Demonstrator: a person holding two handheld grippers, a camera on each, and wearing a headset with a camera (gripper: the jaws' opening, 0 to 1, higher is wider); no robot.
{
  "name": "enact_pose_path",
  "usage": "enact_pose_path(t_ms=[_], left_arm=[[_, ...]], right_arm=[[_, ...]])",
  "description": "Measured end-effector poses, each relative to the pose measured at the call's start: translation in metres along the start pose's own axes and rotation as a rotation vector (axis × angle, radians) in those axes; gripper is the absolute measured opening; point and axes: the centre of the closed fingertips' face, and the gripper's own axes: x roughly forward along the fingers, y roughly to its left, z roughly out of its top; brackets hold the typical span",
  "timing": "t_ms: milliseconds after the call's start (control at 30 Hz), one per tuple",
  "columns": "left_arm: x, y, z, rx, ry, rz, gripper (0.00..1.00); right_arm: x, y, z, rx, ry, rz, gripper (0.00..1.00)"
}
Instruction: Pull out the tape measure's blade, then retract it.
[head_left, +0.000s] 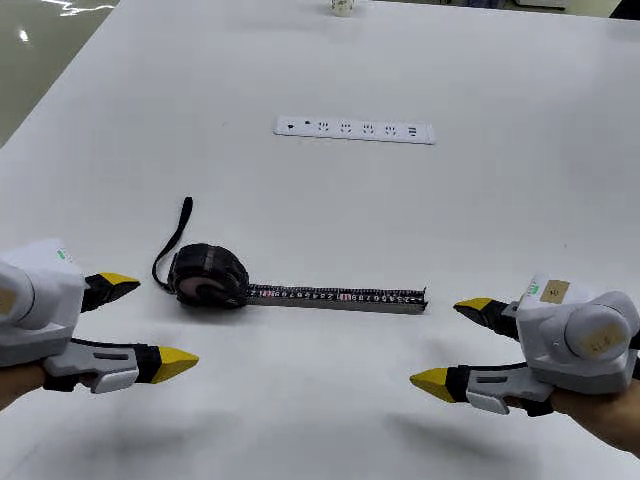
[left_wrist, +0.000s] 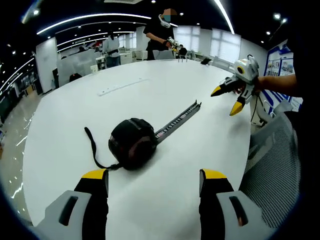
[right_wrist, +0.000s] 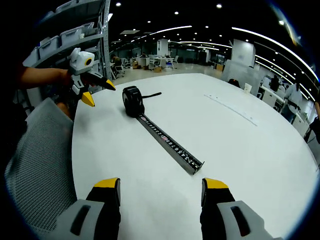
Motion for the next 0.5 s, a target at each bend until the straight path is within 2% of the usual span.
enact_pose_path(t_ms=[300,500], left_arm=[[-0.008,-0.013,-0.005,-0.046,-0.027,0.046,0.73],[-0.009,-0.02,-0.009,-0.078,-0.034,0.07,0.76]], right_arm=[[-0.003,0.014,0.001,0.064,-0.036,-0.038,0.7],[-0.004,0.023,0.0,0.095,-0.039,-0.054,0.73]])
